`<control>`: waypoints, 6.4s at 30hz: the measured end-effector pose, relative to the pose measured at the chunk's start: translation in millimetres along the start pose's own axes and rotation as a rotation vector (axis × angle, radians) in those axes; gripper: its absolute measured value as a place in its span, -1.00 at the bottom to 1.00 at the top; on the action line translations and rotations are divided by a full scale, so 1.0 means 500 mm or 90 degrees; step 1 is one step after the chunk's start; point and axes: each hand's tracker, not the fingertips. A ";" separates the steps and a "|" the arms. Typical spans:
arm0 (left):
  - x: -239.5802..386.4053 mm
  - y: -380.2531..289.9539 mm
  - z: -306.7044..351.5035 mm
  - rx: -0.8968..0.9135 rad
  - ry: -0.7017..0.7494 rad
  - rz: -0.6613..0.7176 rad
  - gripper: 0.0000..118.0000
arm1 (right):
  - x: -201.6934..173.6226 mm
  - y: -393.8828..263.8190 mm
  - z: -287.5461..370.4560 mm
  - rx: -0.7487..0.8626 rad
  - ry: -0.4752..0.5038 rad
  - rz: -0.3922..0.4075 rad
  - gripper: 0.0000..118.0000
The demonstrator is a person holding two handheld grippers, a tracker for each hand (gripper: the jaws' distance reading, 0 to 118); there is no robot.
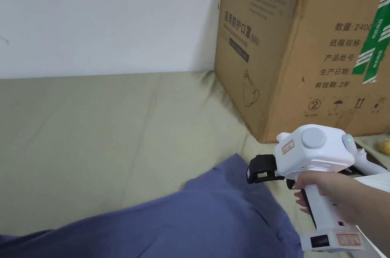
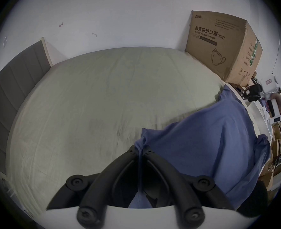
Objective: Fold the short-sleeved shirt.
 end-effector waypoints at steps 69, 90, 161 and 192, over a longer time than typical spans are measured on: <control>-0.106 0.587 0.277 0.405 0.028 0.099 -0.98 | -0.372 0.235 0.669 0.649 -0.077 0.182 -0.98; -0.079 -0.305 0.200 0.124 -0.092 0.211 -0.98 | 0.052 -0.603 0.317 0.262 0.008 0.086 -0.98; -0.046 -0.362 0.215 -0.012 -0.048 0.111 -0.93 | -0.170 -0.704 0.450 0.303 0.114 0.187 -1.00; 0.016 -0.372 0.257 0.017 0.015 0.103 -0.94 | 0.053 -0.695 0.251 0.090 -0.025 0.185 -0.91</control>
